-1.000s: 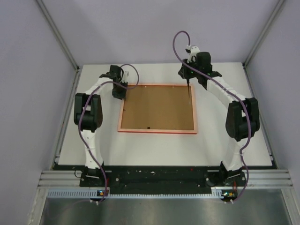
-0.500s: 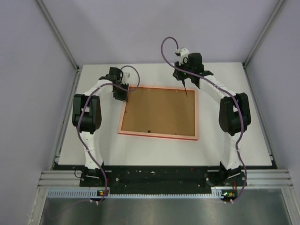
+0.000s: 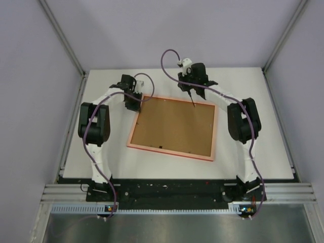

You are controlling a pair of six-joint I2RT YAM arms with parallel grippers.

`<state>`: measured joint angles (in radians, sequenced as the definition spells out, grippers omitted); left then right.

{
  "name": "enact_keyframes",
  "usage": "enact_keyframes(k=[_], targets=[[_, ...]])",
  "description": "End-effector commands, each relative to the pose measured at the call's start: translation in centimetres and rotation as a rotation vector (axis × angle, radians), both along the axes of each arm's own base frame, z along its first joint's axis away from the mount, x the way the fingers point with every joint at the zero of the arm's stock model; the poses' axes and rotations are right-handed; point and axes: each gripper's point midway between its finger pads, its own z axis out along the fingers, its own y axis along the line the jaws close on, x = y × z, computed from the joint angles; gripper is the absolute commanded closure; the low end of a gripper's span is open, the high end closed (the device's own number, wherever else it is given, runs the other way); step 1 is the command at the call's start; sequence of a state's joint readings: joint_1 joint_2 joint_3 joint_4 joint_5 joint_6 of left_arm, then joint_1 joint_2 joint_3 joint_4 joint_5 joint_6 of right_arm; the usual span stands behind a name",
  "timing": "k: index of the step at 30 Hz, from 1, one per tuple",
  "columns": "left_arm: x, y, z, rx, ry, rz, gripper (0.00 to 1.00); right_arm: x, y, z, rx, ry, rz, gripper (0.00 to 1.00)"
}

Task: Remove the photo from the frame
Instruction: Release the photo frame item from the photo frame.

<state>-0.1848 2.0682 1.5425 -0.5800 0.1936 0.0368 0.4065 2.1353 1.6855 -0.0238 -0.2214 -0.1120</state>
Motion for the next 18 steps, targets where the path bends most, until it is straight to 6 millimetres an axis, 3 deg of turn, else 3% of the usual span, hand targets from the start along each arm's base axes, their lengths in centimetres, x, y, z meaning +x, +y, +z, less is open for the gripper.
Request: enact_keyframes(k=[1,11,18], targets=[[-0.9,-0.4,1.0,-0.018,0.006,-0.031,0.89,2.1,1.3,2.3,0.039,-0.076,-0.016,1.00],[-0.9,-0.9,1.2,-0.041,0.010,-0.040,0.89,3.9,2.2,1.3,0.046,-0.069,-0.053,1.00],[-1.2,-1.0,0.7,-0.042,0.023,-0.044,0.89,3.5,2.6,0.7,-0.036,-0.083,0.004,1.00]])
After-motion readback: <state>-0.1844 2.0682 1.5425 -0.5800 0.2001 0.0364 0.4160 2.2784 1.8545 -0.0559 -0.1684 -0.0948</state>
